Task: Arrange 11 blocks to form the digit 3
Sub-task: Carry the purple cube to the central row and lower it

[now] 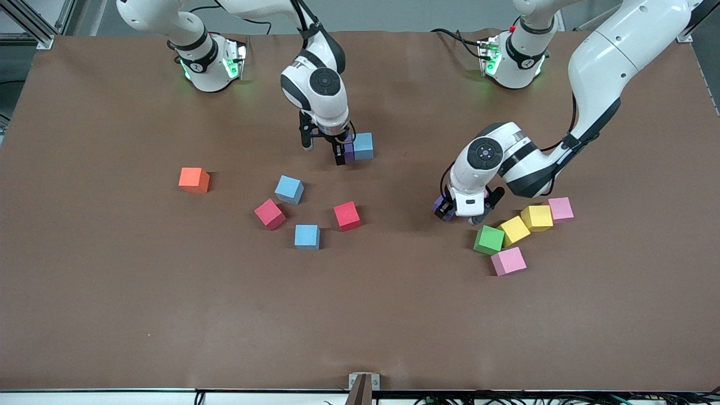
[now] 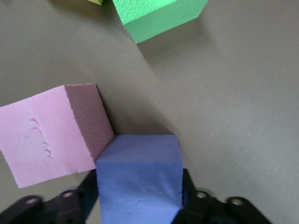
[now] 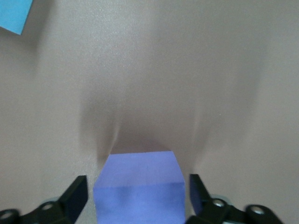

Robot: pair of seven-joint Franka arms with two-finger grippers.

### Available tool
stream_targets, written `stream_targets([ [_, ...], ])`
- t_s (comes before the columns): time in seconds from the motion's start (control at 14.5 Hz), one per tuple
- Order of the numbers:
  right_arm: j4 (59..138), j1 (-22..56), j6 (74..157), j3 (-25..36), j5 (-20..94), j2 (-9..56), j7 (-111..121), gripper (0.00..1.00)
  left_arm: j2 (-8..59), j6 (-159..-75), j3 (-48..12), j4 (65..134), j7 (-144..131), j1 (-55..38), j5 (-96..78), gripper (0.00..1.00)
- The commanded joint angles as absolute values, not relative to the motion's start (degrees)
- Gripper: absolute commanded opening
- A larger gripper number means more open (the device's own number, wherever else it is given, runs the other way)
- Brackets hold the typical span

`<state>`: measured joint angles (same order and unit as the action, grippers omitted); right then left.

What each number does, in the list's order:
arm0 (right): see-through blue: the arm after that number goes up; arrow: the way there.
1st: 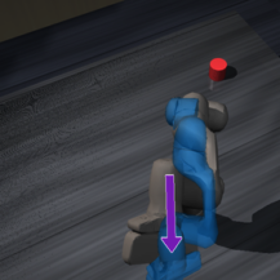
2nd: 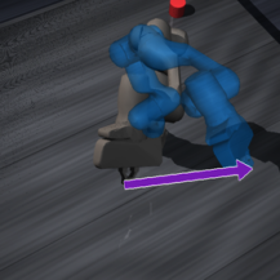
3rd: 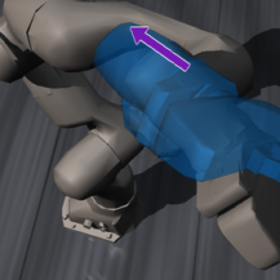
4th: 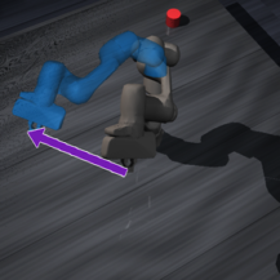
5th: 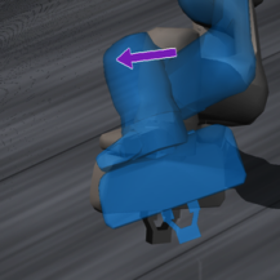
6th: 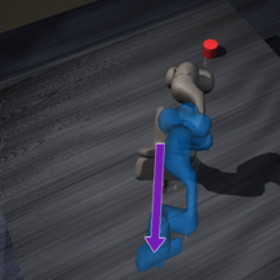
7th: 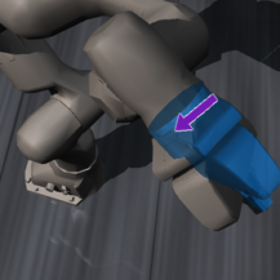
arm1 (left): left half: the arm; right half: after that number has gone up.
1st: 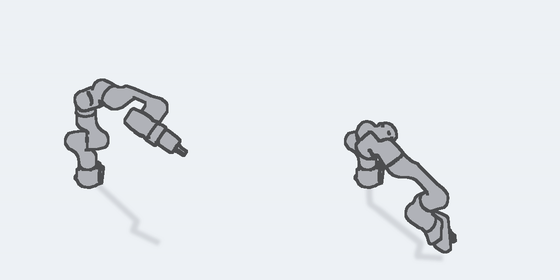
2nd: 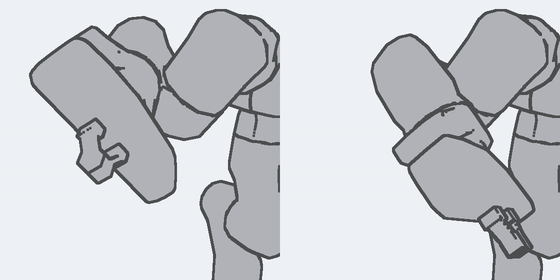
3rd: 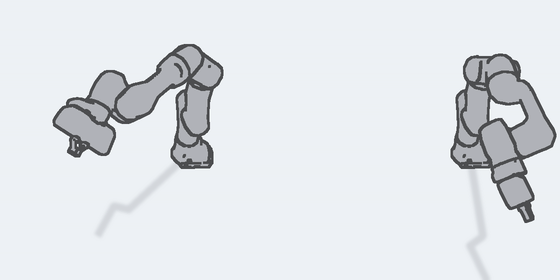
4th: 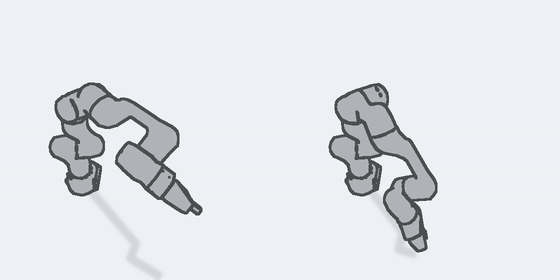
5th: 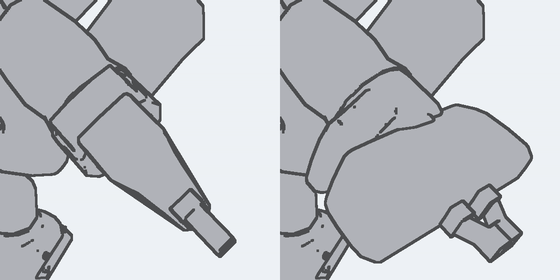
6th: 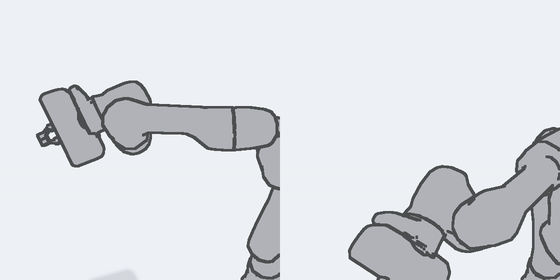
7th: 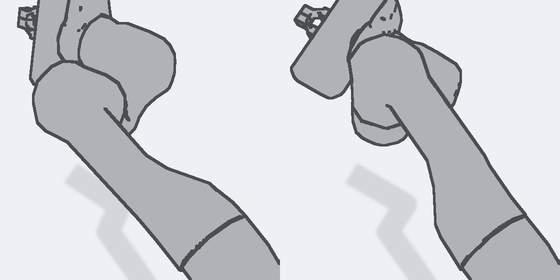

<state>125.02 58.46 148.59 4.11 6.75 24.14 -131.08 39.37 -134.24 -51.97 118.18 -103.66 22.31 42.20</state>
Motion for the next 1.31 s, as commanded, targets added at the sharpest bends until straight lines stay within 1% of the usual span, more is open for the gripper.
stream_targets([
  [0.0, 124.5, 58.8, 148.7, 4.5, 5.8, 24.7, -131.4, 1.00, 39.2, -135.1, -51.8, 118.4, -106.0, 22.3, 43.9, 0.48],
  [0.07, 124.5, 58.8, 148.6, 4.5, 5.8, 24.5, -131.3, 1.00, 38.9, -135.1, -51.8, 118.4, -107.8, 22.4, 43.9, 0.45],
  [0.14, 124.5, 58.8, 148.3, 4.5, 5.7, 24.3, -131.3, 1.00, 38.8, -135.1, -51.9, 118.4, -109.1, 22.3, 43.9, 0.43],
  [0.34, 124.4, 58.8, 147.0, 4.5, 5.7, 23.4, -131.3, 1.00, 36.7, -135.0, -52.5, 120.5, -113.4, 22.6, 43.8, 0.43],
  [0.48, 124.4, 58.9, 145.3, 4.4, 5.7, 22.4, -131.3, 1.00, 36.2, -135.0, -54.3, 122.0, -118.9, 22.9, 43.8, 0.43],
  [0.76, 124.4, 58.6, 139.0, 4.6, 5.7, 17.9, -128.6, 1.00, 36.0, -134.6, -57.6, 124.1, -134.3, 22.9, 43.8, 0.43],
  [0.96, 124.1, 55.1, 135.4, 5.4, 5.7, 14.4, -121.9, 1.00, 34.6, -134.6, -59.5, 126.9, -143.3, 22.8, 43.7, 0.43],
  [1.1, 124.0, 52.1, 134.9, 5.4, 5.7, 14.0, -115.3, 1.00, 34.6, -134.5, -60.3, 128.1, -148.4, 22.6, 43.7, 0.43],
  [1.24, 124.1, 49.7, 133.4, 5.4, 5.5, 14.0, -99.8, 1.00, 34.6, -134.5, -61.7, 129.2, -153.2, 22.4, 43.7, 0.43],
])
